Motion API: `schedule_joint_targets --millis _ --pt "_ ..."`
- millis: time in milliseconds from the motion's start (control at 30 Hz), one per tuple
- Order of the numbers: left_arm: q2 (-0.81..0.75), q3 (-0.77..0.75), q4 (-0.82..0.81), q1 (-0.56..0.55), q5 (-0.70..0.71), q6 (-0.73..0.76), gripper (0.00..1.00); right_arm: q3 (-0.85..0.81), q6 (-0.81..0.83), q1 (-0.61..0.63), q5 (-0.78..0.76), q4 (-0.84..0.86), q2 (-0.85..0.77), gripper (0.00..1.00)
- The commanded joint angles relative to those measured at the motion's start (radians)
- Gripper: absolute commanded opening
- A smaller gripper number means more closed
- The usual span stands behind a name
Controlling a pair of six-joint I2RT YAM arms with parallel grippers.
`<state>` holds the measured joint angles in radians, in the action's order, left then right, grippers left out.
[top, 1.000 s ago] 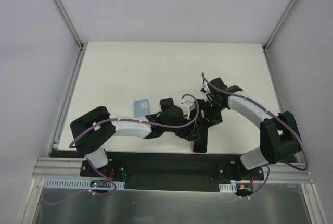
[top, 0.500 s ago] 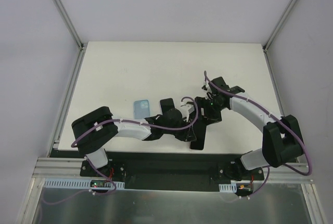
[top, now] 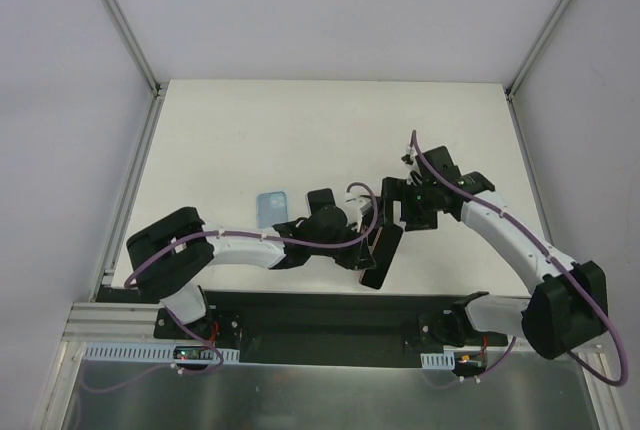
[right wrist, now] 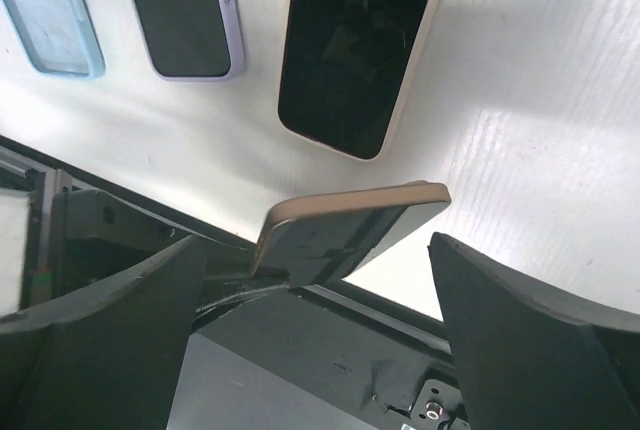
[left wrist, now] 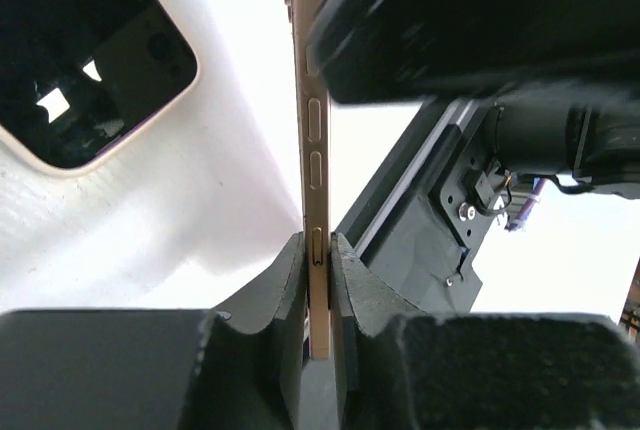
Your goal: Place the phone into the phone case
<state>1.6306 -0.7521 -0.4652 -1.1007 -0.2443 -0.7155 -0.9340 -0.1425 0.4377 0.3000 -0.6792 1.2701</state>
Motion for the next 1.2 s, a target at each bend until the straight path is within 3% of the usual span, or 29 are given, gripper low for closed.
schedule_joint_targets --millis 0,133,300,433,567,667,900,1167 --pt "-0.084 -0.029 0.033 -0.010 -0.024 0.034 0.00 -0.023 -0.048 -0.011 -0.056 0.000 -0.103 0.96" --pt "-0.121 -0.029 0.071 -0.008 -0.013 0.025 0.00 -0.037 -0.057 -0.019 -0.074 -0.019 -0.167 0.96" --pt "-0.260 -0.043 0.244 0.036 0.042 0.051 0.00 -0.055 -0.057 -0.027 -0.142 -0.071 -0.283 0.96" --pt "-0.395 -0.039 0.430 0.163 0.048 0.034 0.00 -0.061 -0.048 -0.033 -0.168 -0.094 -0.350 0.96" --pt "-0.553 -0.027 0.635 0.387 0.075 0.042 0.00 -0.051 -0.035 -0.034 -0.168 -0.103 -0.364 0.96" --pt "-0.627 -0.004 0.737 0.485 0.077 0.069 0.00 -0.039 -0.032 -0.033 -0.156 -0.089 -0.353 0.96" --pt "-0.611 0.031 0.827 0.712 0.011 0.113 0.00 -0.040 -0.026 -0.034 -0.124 -0.065 -0.318 0.96" --pt "-0.512 0.068 0.812 0.769 -0.024 0.149 0.00 -0.025 -0.016 -0.034 -0.136 -0.063 -0.319 0.96"
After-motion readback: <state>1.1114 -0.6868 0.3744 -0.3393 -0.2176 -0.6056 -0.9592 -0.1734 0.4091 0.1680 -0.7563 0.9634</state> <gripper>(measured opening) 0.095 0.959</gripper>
